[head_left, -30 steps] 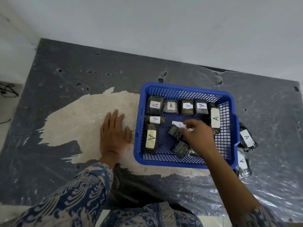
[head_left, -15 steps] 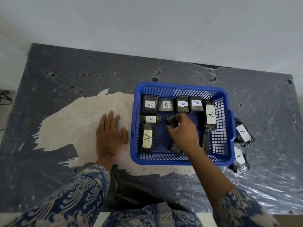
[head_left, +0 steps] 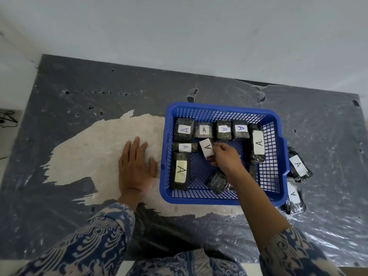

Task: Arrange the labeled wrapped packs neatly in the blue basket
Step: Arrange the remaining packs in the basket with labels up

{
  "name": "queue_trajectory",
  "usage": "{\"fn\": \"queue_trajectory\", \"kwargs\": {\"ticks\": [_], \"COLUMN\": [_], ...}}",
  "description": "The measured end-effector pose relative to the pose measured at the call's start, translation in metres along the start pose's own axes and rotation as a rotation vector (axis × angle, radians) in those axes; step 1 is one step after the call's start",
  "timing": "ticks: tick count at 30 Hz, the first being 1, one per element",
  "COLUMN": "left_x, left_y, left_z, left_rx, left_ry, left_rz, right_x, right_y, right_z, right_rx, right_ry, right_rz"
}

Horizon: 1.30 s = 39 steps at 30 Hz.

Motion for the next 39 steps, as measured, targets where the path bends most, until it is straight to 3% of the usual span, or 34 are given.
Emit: {"fn": "queue_trajectory", "kwargs": {"ticks": [4,9,15,26,31,39], "left_x": [0.001,-0.001,-0.001,-0.001,0.000,0.000], "left_y": [0.001,0.002,0.002,0.002,0.000,0.001], "left_z": [0.000,0.001,0.000,0.001,0.000,0.000], "left_rx": [0.003,0.005,0.011,0.018,0.020,0.012], "left_ry": [0.000,0.000,0.002,0.014,0.015,0.002], "left_rz": [0.006,0.021,0.015,-0.007,-0.016,-0.005], "right_x": [0.002,0.016,0.014,0.017,0.009,0.002], "right_y": [-0.001,0.015,0.030,0.030,0.027,0.025], "right_z": [-0.002,-0.016,-0.022,-0.020,-0.020,-0.014], "right_rx": [-0.016,-0.084,0.058,0.149,0.165,0.209], "right_ry": [0.028,0.197,0.269,0.203,0.090,0.076], "right_rz": [0.114,0.495,0.754,0.362,0.285,0.296]}}
Point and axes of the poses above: each hand's wrist, its own z-axis towards the middle knuckle, its own y-axis out of the palm, x = y × z, the point moved 7 cm from there along z, towards the middle knuckle, and after that the axes turned 7 degrees about -z, right-handed, at the moved point
